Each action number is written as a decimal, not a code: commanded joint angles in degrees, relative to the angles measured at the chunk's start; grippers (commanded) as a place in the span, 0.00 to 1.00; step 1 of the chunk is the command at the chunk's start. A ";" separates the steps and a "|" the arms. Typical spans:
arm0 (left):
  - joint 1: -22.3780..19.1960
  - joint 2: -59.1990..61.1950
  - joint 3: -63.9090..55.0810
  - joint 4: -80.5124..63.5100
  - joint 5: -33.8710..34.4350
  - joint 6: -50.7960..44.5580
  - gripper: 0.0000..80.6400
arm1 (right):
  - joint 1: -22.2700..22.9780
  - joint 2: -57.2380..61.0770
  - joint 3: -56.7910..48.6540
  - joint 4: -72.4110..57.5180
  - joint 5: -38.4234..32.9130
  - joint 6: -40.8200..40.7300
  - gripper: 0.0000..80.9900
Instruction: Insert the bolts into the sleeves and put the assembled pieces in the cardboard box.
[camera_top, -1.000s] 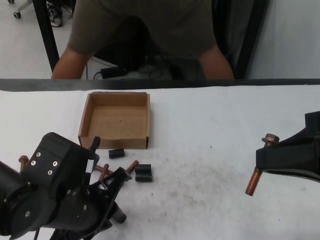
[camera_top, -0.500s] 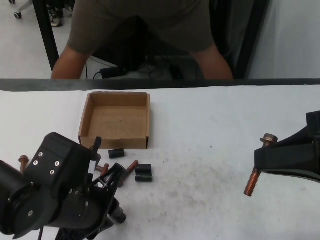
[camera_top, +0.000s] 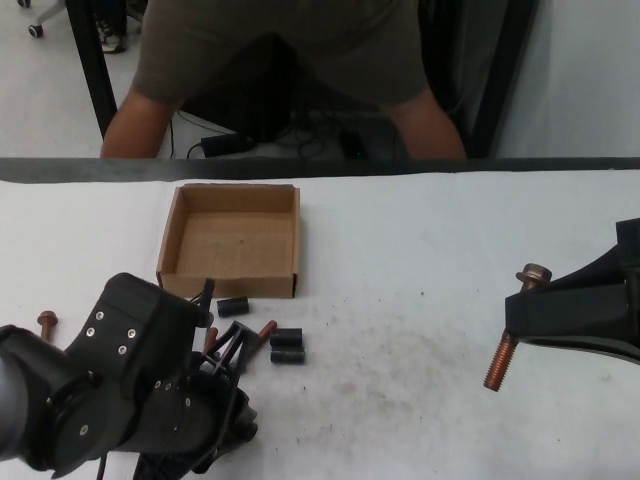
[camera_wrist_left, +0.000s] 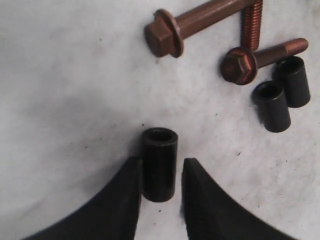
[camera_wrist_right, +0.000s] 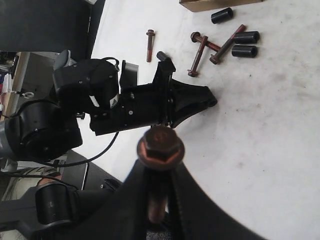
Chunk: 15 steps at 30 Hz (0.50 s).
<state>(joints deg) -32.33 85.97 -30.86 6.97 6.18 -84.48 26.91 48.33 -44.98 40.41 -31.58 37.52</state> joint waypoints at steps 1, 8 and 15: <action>-0.26 0.37 -0.41 -0.26 -0.52 -0.45 0.35 | 0.14 -0.48 -0.16 -0.83 -0.92 -0.39 0.00; -0.26 0.49 -0.41 0.93 -1.04 -1.07 0.35 | 0.14 -0.48 -0.16 -0.83 -0.92 -0.39 0.00; -0.38 3.05 -0.41 0.35 0.22 -5.57 0.35 | 0.14 -0.48 -0.16 -0.83 -1.18 -0.22 0.00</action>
<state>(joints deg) -32.33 87.56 -31.31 6.47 6.17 -88.55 26.91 48.33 -44.98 40.41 -31.58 37.52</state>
